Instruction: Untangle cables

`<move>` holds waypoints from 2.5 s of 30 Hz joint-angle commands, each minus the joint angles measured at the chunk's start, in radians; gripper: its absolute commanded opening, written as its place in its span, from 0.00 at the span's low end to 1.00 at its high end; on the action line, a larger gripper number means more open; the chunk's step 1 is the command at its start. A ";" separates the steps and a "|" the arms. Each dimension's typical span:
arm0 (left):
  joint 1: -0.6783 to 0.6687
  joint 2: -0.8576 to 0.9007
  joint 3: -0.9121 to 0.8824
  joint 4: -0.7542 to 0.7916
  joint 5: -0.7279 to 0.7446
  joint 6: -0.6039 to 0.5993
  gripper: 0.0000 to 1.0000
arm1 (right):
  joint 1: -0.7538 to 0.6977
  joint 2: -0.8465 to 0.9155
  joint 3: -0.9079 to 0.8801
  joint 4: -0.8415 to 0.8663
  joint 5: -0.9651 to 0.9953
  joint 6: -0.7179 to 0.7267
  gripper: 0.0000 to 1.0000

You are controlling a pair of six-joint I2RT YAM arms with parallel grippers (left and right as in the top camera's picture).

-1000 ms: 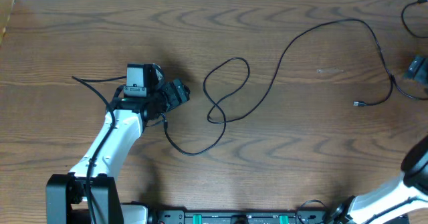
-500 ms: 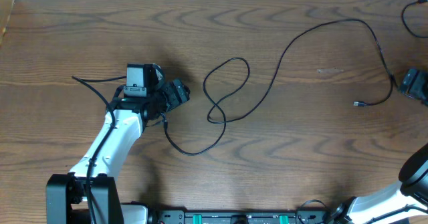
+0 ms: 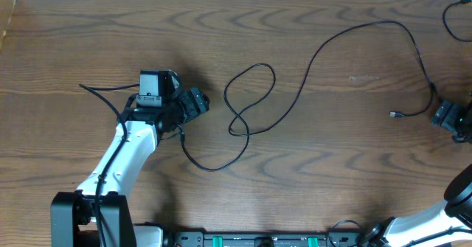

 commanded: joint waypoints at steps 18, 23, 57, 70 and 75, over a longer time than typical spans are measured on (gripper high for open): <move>-0.002 0.009 0.022 -0.003 -0.014 0.009 0.91 | -0.004 0.199 -0.124 0.287 -0.061 -0.010 0.99; -0.002 0.009 0.022 -0.003 -0.014 0.009 0.91 | -0.004 0.305 -0.122 0.402 -0.160 0.019 0.98; -0.002 0.009 0.022 -0.003 -0.014 0.009 0.91 | 0.042 0.818 0.435 0.441 -0.316 0.206 0.97; -0.002 0.009 0.022 -0.003 -0.014 0.009 0.91 | 0.039 0.851 0.557 0.410 -0.459 0.270 0.96; -0.002 0.009 0.022 -0.003 -0.014 0.009 0.91 | 0.022 0.789 0.606 0.315 -0.556 0.270 0.99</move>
